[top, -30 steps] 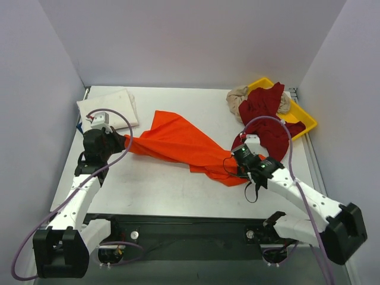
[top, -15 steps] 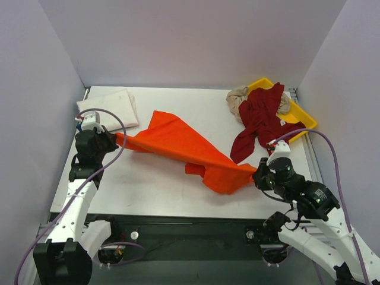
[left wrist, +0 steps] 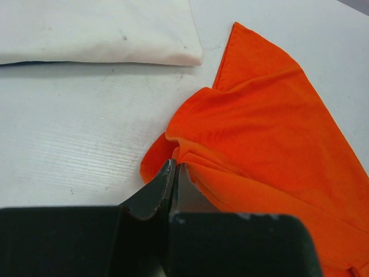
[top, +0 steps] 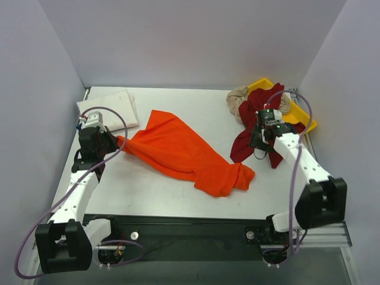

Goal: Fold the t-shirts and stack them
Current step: Flatten out the tshirt

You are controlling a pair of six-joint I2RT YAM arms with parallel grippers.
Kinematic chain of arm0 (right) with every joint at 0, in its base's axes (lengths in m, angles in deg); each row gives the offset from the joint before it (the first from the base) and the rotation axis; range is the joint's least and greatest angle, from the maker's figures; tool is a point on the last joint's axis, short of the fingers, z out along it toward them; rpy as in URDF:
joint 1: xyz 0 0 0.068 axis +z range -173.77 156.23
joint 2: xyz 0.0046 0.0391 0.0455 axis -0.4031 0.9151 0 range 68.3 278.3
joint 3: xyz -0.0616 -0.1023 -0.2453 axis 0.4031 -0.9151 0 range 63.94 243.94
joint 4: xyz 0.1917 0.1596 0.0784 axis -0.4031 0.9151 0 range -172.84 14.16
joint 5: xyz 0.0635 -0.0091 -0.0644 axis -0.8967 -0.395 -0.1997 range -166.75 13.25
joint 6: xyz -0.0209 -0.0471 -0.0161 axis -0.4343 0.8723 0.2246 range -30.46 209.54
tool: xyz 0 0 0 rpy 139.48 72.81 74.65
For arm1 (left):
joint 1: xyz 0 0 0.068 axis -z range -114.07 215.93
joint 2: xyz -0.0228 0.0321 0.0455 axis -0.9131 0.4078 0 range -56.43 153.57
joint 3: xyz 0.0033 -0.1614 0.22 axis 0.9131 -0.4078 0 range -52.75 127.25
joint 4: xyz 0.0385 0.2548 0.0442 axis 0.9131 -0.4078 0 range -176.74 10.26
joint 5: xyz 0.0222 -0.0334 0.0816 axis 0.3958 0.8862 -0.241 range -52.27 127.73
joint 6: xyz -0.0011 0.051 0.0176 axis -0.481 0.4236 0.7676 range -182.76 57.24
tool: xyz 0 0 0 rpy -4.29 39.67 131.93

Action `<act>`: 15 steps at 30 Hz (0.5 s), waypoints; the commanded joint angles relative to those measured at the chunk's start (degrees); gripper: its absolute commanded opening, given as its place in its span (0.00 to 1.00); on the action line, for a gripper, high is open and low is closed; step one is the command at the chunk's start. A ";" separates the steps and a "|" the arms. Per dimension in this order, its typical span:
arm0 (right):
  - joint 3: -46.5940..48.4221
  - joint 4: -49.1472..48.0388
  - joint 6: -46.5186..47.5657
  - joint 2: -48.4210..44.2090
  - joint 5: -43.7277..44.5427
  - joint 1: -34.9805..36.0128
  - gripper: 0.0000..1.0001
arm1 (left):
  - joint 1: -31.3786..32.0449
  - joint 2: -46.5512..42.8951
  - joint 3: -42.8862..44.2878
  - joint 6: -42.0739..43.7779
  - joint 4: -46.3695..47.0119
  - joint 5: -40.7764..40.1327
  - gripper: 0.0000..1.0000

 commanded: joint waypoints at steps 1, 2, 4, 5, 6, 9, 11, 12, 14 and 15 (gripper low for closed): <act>7.87 -5.60 1.82 10.09 0.85 -1.57 0.45 | -0.58 0.72 1.16 1.25 4.85 2.12 0.00; 9.36 -4.99 1.82 13.60 0.76 -1.57 0.49 | -0.58 0.99 0.99 1.34 4.93 3.08 0.00; 8.60 -5.42 1.74 14.34 -0.20 -0.35 0.50 | -0.49 0.81 0.55 1.60 5.02 3.61 0.00; 7.37 -7.08 1.65 13.03 -0.38 0.35 0.52 | -0.49 0.64 0.28 1.69 5.37 3.96 0.00; 6.23 -7.71 1.47 12.15 -0.55 1.84 0.52 | -0.49 0.46 -0.15 1.69 5.81 4.05 0.00; 0.34 -9.73 0.24 6.71 -1.35 6.05 0.52 | -0.58 0.81 -0.34 1.60 6.17 4.49 0.00; -3.78 -10.08 -0.81 0.93 0.49 8.78 0.52 | -0.49 1.16 -0.33 1.52 6.17 5.01 0.00; -5.02 -10.08 -2.38 -1.20 1.46 10.10 0.52 | -0.40 1.25 -0.34 1.34 6.51 5.28 0.00; -9.14 -10.69 -3.45 -8.03 0.77 13.88 0.51 | -0.40 1.25 -0.60 0.99 7.04 5.72 0.00; -10.38 -11.05 -4.76 -10.25 -0.28 14.94 0.51 | -0.40 1.08 -0.69 0.99 7.05 5.72 0.00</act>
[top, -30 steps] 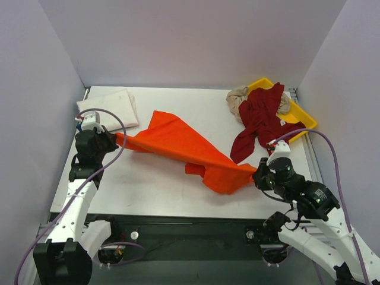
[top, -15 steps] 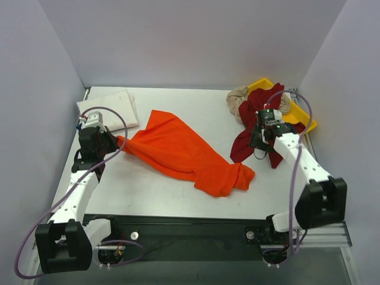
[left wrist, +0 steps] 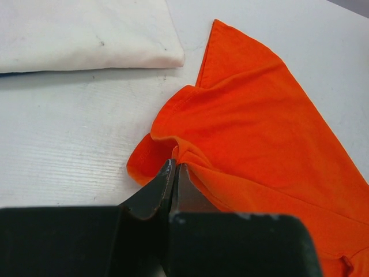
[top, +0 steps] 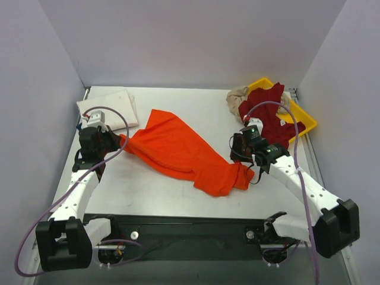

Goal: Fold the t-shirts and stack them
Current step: Flatten out the tshirt

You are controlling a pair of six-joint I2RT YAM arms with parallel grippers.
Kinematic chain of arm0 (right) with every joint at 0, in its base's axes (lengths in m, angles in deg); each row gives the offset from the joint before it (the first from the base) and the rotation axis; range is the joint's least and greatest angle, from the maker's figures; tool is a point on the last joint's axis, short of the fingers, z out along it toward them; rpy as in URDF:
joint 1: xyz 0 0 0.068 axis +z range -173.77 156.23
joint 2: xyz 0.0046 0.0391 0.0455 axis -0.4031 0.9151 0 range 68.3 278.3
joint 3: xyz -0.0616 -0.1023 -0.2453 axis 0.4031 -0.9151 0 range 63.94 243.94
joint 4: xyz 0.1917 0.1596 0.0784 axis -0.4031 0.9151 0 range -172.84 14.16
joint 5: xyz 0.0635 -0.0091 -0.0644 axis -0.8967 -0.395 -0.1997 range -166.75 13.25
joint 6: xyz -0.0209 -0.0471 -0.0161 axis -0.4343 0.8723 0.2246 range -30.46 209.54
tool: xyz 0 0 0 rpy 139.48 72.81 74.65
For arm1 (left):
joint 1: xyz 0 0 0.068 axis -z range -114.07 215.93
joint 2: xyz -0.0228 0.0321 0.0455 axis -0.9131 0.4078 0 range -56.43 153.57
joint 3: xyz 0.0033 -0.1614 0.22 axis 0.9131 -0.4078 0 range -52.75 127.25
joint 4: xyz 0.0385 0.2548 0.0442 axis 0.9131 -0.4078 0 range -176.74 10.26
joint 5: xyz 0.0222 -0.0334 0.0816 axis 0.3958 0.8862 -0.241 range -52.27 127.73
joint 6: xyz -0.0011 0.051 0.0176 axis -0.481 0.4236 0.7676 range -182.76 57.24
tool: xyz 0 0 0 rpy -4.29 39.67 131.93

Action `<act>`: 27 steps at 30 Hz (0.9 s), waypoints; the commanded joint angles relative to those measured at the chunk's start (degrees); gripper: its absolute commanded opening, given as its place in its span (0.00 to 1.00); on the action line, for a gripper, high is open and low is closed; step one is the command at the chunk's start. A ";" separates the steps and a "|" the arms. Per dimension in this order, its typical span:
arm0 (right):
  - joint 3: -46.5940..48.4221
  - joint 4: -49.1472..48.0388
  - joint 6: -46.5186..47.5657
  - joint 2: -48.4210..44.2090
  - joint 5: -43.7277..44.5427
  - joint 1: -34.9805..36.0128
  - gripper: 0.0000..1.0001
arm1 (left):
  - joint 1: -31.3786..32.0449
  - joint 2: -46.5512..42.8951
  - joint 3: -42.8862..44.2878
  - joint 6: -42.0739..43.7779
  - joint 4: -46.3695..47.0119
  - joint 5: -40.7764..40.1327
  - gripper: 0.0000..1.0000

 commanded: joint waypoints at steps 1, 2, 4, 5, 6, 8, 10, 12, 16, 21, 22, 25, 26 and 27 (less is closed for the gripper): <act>-5.92 -1.26 -4.09 -11.26 -2.44 3.51 0.51 | -0.31 -0.39 -0.05 -0.02 3.61 1.44 0.00; -7.26 -1.61 -4.70 -12.86 -3.69 4.31 0.50 | -0.31 -0.65 -0.31 -0.02 3.70 1.26 0.00; -10.25 -2.31 -6.64 -15.16 -5.98 6.41 0.49 | -0.31 -1.26 -0.40 -0.02 3.61 0.91 0.00; -13.30 -2.67 -7.25 -16.56 -7.12 7.29 0.49 | -0.31 -1.62 -0.49 -0.02 3.53 0.39 0.00; -14.81 -3.02 -9.09 -17.09 -7.56 8.09 0.48 | -0.31 -1.88 -0.58 -0.02 3.53 0.38 0.00; -17.54 -4.42 -10.85 -17.89 -8.18 11.07 0.47 | -0.31 -2.23 -0.76 -0.10 3.53 0.47 0.00; -20.62 -6.00 -13.48 -17.80 -8.10 13.36 0.46 | -0.31 -2.32 -0.84 -0.11 3.70 0.47 0.00; -22.73 -6.89 -15.07 -17.89 -6.79 16.70 0.45 | -0.31 -2.32 -0.93 -0.19 3.79 0.56 0.00; -24.93 -6.89 -17.80 -18.59 -4.14 20.31 0.45 | -0.31 -2.15 -0.93 -0.28 3.88 0.65 0.00; -27.39 -7.33 -19.56 -18.07 -3.26 21.45 0.45 | -0.31 -1.97 -0.85 -0.28 3.88 0.73 0.00; -27.75 -7.33 -19.83 -17.72 -2.91 21.45 0.45 | -0.31 -2.06 -0.93 -0.28 3.88 0.73 0.00; -29.06 -7.33 -20.97 -17.71 -2.21 21.63 0.45 | -0.31 -2.32 -0.93 -0.28 3.79 0.82 0.00; -29.85 -7.50 -21.06 -17.63 -2.03 21.63 0.45 | -0.31 -2.41 -1.02 -0.28 3.79 0.82 0.00; -30.29 -7.85 -21.15 -17.63 -1.68 21.63 0.45 | -0.31 -2.32 -1.02 -0.37 3.79 0.82 0.00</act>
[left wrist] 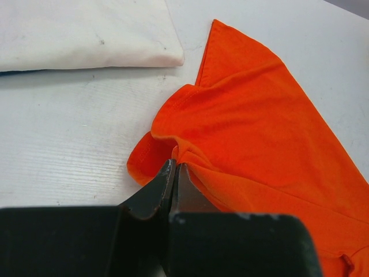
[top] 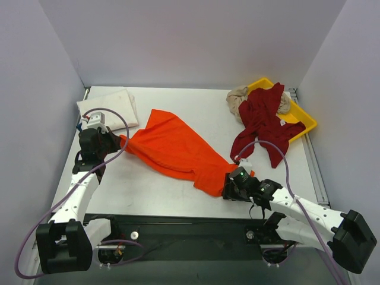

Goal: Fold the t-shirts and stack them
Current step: Flatten out the tshirt

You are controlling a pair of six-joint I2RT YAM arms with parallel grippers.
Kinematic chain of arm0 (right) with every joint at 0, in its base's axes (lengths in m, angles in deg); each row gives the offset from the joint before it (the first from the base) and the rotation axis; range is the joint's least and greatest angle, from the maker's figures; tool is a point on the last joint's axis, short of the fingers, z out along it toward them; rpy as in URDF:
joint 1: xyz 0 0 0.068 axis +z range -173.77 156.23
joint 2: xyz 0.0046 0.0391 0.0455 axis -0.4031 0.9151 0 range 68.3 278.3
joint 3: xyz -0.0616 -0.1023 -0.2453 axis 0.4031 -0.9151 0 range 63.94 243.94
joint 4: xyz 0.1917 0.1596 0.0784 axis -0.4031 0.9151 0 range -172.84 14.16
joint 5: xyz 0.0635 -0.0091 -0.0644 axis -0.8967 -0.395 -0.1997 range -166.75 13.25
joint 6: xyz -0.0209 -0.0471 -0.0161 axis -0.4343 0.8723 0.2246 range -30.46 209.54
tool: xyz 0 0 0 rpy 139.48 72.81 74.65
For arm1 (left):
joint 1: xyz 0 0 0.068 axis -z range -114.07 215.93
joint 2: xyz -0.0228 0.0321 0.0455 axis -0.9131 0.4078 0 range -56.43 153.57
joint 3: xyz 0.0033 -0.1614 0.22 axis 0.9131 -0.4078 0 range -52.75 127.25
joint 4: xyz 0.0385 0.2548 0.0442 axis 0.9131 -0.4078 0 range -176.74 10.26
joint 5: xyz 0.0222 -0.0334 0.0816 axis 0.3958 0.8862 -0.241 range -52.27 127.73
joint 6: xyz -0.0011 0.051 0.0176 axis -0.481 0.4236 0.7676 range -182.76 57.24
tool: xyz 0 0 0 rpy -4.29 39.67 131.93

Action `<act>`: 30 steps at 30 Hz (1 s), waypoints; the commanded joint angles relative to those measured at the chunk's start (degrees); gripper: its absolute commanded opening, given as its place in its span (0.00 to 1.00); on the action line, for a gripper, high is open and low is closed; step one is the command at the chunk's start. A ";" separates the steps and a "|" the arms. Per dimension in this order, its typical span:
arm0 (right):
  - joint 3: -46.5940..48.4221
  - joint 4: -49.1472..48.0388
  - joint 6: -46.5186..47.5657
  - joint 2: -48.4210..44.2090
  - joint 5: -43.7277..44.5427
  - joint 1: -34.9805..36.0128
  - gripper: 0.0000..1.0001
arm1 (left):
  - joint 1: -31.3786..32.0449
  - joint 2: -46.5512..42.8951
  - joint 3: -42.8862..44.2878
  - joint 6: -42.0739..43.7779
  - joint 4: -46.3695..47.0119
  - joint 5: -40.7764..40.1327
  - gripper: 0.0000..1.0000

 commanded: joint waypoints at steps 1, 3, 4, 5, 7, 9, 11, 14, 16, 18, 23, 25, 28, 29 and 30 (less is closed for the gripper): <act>-1.69 -1.14 -1.91 0.21 3.19 0.34 0.45 | -0.31 -1.19 0.20 -0.33 3.09 0.82 0.00; -2.74 -3.59 -1.56 0.30 3.11 0.43 0.44 | -0.31 -1.01 0.29 -0.41 3.27 1.09 0.00; -3.18 -4.57 -1.47 0.64 3.11 0.26 0.44 | -0.31 -0.84 0.38 -0.41 3.27 1.35 0.00; -3.44 -5.45 -1.56 0.82 2.76 0.34 0.44 | -0.31 -0.75 0.38 -0.41 3.35 1.44 0.00; -4.06 -7.81 -1.39 1.96 1.97 0.25 0.44 | -0.31 -0.75 0.29 -0.50 3.27 1.61 0.00; -4.50 -9.49 -1.03 2.93 1.01 0.25 0.44 | -0.23 -0.83 0.20 -0.41 3.27 1.53 0.00; -5.20 -11.69 -0.51 4.25 0.82 0.25 0.43 | -0.31 -0.84 0.29 -0.41 3.27 1.61 0.00; -5.73 -12.75 0.19 5.39 1.17 0.25 0.40 | -0.31 -0.75 0.29 -0.50 3.27 1.70 0.00; -5.64 -12.84 0.46 5.22 1.18 0.25 0.36 | -0.23 -0.75 0.29 -0.50 3.27 1.88 0.00; -5.47 -12.75 0.55 4.61 0.74 0.34 0.33 | -0.31 -0.66 0.20 -0.41 3.18 1.88 0.00; -3.28 -6.44 0.72 1.36 0.65 0.43 0.29 | -0.31 -0.66 0.20 -0.41 3.18 1.88 0.00; -2.83 -3.00 0.81 -0.66 0.38 0.69 0.29 | -0.31 -0.57 0.20 -0.50 3.27 1.88 0.00; -2.92 -1.24 1.16 -3.03 -1.81 0.78 0.27 | -0.31 -0.13 0.20 -0.50 3.35 2.14 0.00; -3.01 -1.15 1.34 -3.65 -3.03 0.87 0.26 | -0.31 -0.13 0.20 -0.50 3.35 2.14 0.00; -3.36 -1.15 1.34 -4.44 -3.57 0.87 0.25 | -0.31 -0.04 0.20 -0.50 3.44 2.32 0.00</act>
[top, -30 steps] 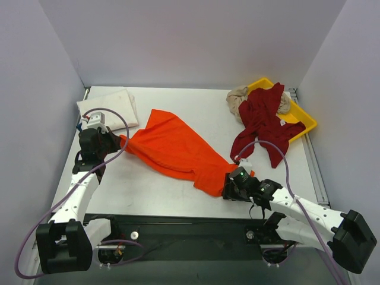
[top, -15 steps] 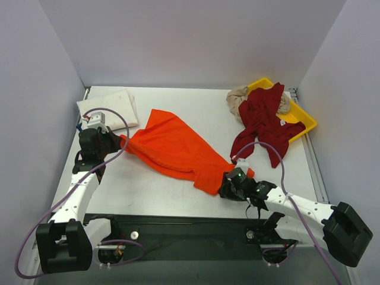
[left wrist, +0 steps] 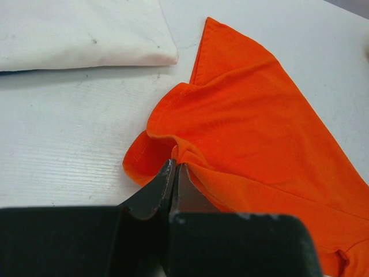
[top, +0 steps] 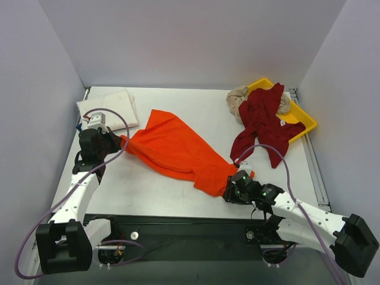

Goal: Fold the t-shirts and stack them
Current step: Flatten out the tshirt

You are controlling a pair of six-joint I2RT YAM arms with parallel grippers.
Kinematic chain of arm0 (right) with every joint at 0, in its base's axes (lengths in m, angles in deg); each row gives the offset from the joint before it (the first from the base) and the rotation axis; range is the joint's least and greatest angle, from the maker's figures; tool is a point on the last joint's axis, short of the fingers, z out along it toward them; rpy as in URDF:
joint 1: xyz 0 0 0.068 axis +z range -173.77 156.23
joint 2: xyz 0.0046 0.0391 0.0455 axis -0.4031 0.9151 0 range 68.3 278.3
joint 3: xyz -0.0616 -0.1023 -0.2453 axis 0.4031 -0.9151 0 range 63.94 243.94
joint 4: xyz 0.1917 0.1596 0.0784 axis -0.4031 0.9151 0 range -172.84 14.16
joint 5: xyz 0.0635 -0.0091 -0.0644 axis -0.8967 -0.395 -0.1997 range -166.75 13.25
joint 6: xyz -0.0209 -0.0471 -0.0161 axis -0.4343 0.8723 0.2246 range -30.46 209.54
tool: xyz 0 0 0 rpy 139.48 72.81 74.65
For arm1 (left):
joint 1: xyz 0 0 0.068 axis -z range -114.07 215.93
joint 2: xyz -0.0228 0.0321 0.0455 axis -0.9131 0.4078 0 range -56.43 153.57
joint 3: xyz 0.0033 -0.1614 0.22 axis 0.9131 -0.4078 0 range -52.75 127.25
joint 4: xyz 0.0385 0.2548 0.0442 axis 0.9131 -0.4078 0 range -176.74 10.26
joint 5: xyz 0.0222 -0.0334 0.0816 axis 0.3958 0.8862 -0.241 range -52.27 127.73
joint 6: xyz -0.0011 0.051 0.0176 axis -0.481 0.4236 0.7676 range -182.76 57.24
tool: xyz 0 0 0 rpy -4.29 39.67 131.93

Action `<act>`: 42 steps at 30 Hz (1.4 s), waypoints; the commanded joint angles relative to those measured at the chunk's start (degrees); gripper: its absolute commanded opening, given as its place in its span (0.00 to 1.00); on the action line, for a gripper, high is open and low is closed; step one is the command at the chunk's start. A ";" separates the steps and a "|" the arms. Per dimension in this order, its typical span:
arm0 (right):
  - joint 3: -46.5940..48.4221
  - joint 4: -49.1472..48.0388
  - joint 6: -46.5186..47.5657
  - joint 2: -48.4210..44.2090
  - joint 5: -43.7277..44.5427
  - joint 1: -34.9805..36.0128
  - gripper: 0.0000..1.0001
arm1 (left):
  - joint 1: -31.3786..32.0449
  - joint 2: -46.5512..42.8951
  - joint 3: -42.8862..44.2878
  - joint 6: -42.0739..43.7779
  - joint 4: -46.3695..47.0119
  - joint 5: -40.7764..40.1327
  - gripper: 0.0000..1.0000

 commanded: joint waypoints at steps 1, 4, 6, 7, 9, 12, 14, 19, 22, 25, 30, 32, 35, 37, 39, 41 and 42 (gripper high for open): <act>1.08 3.66 1.21 -2.55 -2.08 0.61 0.25 | -0.31 -0.07 0.12 -0.44 3.40 1.07 0.00; 0.02 3.22 1.39 -3.08 -0.69 0.52 0.26 | -0.31 -0.24 0.03 -0.44 3.57 1.07 0.00; -0.07 3.22 1.47 -2.12 1.16 0.52 0.29 | -0.31 -0.24 0.03 -0.44 3.49 1.33 0.00; -0.07 3.22 1.39 -1.59 1.69 0.52 0.30 | -0.31 -0.33 0.03 -0.44 3.40 1.33 0.00; 0.02 3.05 0.86 -0.01 2.13 0.52 0.35 | -0.31 -0.50 -0.06 -0.44 3.31 1.42 0.00; -0.24 1.04 1.03 1.84 2.66 0.52 0.39 | -0.31 -0.86 -0.06 -0.44 3.22 1.25 0.00; -0.50 -0.46 1.30 2.63 3.10 0.52 0.39 | -0.31 -1.03 -0.06 -0.35 3.14 1.25 0.00; -0.59 -5.74 2.00 5.88 2.66 0.43 0.38 | -0.31 -1.30 -0.15 -0.44 3.05 1.16 0.00; -0.33 -6.71 2.70 7.82 2.92 0.43 0.36 | -0.31 -1.38 -0.15 -0.44 2.96 0.98 0.00; -0.33 -6.80 2.97 8.87 3.36 0.43 0.33 | -0.23 -1.47 -0.15 -0.35 2.96 0.98 0.00; 0.02 -4.43 3.23 7.65 2.58 0.52 0.19 | -0.31 -1.56 -0.24 -0.35 2.87 1.07 0.00; 0.55 -2.07 3.32 6.51 2.49 0.52 0.10 | -0.23 -1.56 -0.24 -0.35 2.87 1.16 0.00; 1.78 2.23 3.50 3.17 1.87 0.69 0.04 | -0.31 -1.56 -0.24 -0.35 2.87 0.98 0.00; 3.00 4.53 3.58 -0.25 1.52 0.78 0.03 | -0.31 -1.39 -0.15 -0.44 2.87 0.90 0.00; 3.97 7.52 4.11 -4.11 1.26 0.78 0.03 | -0.31 -1.21 -0.06 -0.44 2.87 0.81 0.00; 5.72 10.23 4.37 -6.67 1.25 0.78 0.03 | -0.23 -1.12 0.03 -0.78 2.96 0.81 0.00; 6.34 10.95 4.72 -9.12 1.17 0.78 0.03 | -0.23 -1.21 0.03 -0.96 3.05 0.81 0.00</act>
